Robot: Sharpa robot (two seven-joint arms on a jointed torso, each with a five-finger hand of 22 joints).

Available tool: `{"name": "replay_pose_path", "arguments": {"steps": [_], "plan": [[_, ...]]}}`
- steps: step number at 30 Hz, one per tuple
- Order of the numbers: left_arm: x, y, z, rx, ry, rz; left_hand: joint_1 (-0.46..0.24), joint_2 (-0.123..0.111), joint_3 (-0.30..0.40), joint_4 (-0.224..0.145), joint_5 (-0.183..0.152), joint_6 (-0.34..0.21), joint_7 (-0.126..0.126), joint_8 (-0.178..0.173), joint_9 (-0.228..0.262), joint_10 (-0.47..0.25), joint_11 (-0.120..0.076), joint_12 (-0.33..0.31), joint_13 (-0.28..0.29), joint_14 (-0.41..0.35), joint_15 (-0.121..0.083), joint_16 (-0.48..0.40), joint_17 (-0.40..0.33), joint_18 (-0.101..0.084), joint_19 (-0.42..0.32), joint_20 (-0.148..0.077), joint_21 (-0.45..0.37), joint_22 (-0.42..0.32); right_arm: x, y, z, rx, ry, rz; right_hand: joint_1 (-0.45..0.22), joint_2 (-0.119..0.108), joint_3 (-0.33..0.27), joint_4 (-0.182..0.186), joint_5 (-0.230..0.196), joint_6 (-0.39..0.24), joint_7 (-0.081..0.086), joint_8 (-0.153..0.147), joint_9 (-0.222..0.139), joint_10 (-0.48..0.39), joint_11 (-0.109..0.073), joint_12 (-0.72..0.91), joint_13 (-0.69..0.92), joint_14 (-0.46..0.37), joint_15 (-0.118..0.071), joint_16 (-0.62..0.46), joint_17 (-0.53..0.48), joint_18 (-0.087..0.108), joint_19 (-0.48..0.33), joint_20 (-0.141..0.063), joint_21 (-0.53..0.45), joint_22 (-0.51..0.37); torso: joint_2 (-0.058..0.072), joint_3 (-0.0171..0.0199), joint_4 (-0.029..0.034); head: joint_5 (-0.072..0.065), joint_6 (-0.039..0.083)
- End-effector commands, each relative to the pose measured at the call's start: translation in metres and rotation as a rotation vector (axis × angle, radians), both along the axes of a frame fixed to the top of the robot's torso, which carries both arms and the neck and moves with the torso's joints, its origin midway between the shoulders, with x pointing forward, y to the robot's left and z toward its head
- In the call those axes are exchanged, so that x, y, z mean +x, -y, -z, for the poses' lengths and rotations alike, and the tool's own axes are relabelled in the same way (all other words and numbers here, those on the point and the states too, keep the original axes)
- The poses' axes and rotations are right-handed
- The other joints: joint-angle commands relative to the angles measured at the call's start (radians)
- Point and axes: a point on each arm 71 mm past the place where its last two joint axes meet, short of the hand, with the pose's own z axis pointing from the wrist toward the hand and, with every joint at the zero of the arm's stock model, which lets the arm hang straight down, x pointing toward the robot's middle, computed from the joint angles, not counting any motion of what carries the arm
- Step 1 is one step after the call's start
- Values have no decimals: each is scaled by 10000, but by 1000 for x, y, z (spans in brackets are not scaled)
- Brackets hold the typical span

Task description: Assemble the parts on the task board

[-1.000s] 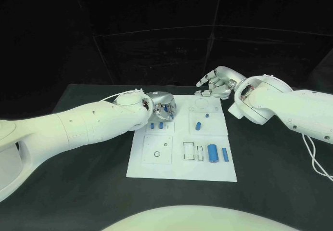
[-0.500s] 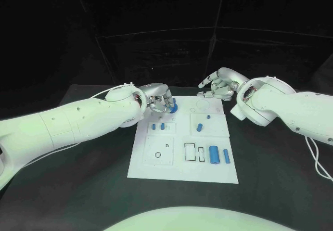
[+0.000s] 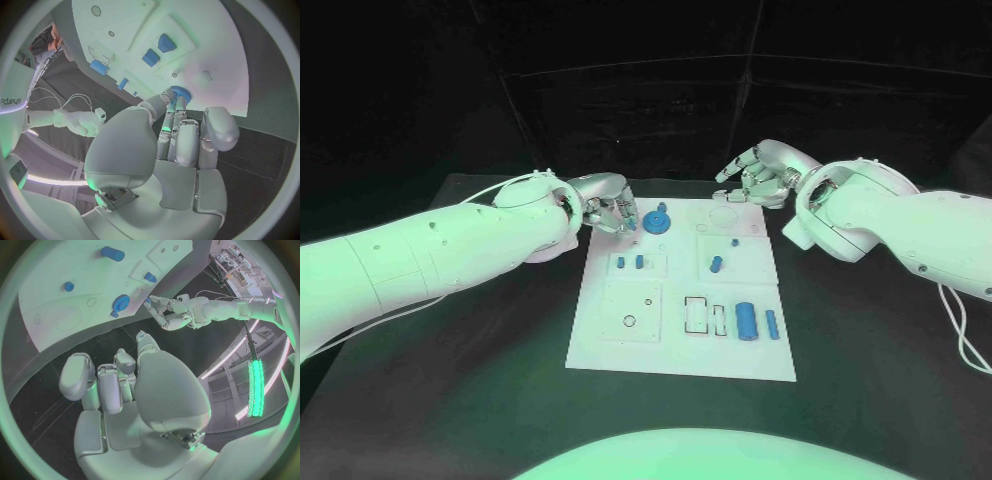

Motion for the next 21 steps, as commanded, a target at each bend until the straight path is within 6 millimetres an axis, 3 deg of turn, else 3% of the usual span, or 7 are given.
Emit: {"name": "replay_pose_path", "arguments": {"steps": [1, 21], "plan": [[1, 1, 4, 182, -418, -48, -110, -13, -26, 27, 14, 11, 16, -60, -15, 59, 22, -38, -14, 270, -1, 26, -17, -147, -24, -8, 10, -6, 0, 0, -1, -8, 44, -97, 38, 95, -56, -8, 54, -42, -42, 72, -6, -1, 11, 68, 17, 561, -73, -69, 399, 67, -23, -11, -38, 3, 2, 9, -24, 70, -3], [3, 5, 18, 388, -851, 5, -141, -64, -58, 21, 15, 17, -6, -78, -28, 98, 3, -54, -7, 259, -7, 18, -41, -144, -31, -7, 3, -4, 0, -1, -1, -3, 48, -106, 38, 95, -56, -8, 54, -42, -42, 72, -6, -1, 11, 68, 17, 561, -73, -69, 399, 67, -23, -11, -38, 3, 9, 4, -30, 33, 2]]}}
